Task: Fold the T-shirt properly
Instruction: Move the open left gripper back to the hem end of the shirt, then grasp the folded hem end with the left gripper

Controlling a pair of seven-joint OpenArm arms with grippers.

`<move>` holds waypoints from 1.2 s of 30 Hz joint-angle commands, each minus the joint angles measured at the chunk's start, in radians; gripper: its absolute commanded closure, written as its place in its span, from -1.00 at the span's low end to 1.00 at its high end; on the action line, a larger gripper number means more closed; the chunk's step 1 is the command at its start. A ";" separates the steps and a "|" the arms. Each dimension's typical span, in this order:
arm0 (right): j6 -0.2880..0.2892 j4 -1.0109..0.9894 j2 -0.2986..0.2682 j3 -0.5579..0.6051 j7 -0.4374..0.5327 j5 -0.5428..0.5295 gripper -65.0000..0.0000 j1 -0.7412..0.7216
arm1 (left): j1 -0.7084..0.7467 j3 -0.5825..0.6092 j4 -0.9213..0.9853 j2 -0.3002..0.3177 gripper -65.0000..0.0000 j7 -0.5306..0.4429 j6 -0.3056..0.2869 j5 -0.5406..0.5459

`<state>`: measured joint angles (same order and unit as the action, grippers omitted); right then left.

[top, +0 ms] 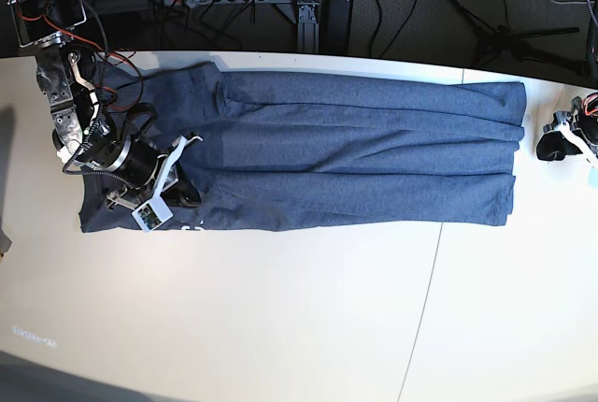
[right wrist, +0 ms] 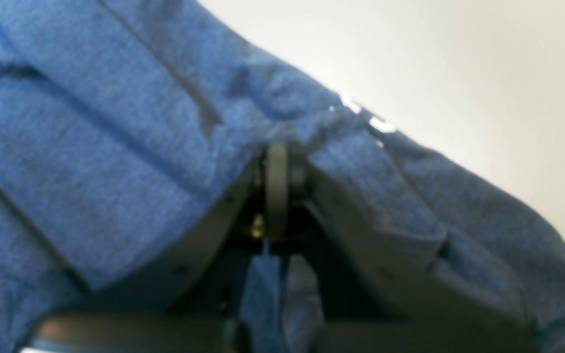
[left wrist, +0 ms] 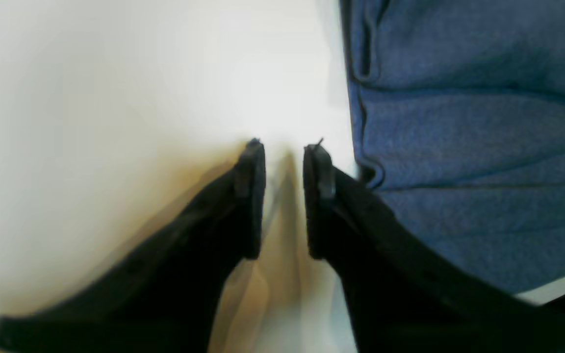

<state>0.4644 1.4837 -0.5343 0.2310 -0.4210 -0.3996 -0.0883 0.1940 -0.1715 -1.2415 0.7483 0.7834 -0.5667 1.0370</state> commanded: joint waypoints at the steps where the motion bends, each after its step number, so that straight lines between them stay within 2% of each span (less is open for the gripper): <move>1: 0.049 0.013 -0.013 -0.011 0.020 -0.008 1.00 -0.014 | -0.008 -0.010 -0.013 0.028 0.48 -0.013 -0.052 0.014; 3: 0.049 0.013 -0.013 -0.011 0.020 -0.008 1.00 -0.014 | -0.008 -0.010 -0.013 0.028 0.41 -0.016 -0.075 0.014; 7: 0.049 0.013 -0.013 -0.011 0.020 -0.008 1.00 -0.014 | -0.008 -0.010 -0.013 0.031 -0.27 -0.011 -0.077 0.014; 8: 0.049 0.013 -0.013 -0.011 0.020 -0.008 1.00 -0.014 | -0.008 -0.010 -0.013 0.031 -0.31 -0.014 -0.074 0.022; 12: 0.049 0.013 -0.013 -0.011 0.020 -0.008 1.00 -0.014 | -0.008 -0.011 -0.013 0.031 -0.31 0.008 -0.075 0.078; 15: 0.049 0.013 -0.013 -0.011 0.020 -0.008 1.00 -0.014 | -0.009 -0.011 -0.013 0.030 -0.31 0.083 -0.081 0.192; 17: 0.049 0.013 -0.013 -0.011 0.020 -0.008 1.00 -0.014 | -0.008 -0.010 -0.013 0.031 -0.31 0.131 -0.116 0.265; 19: 0.049 0.013 -0.013 -0.011 0.020 -0.008 1.00 -0.014 | -0.008 -0.010 -0.013 0.030 -0.31 0.157 -0.121 0.313; 26: 0.049 0.013 -0.013 -0.011 0.020 0.000 1.00 -0.014 | -0.008 -0.010 -0.013 0.012 -0.31 0.160 -0.122 0.327; 31: 0.049 0.013 -0.014 -0.011 0.019 0.000 1.00 -0.014 | -0.008 -0.010 -0.013 -0.025 -0.31 0.159 -0.122 0.289; 36: 0.049 0.013 -0.014 -0.011 0.019 0.000 1.00 -0.014 | -0.009 0.008 0.008 -0.033 -0.31 0.155 -0.121 0.267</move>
<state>0.4644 1.4837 -0.5339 0.2310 -0.4210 -0.3950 -0.0883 0.1928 -0.1577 -1.2274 0.6956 0.9386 -0.6525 1.2984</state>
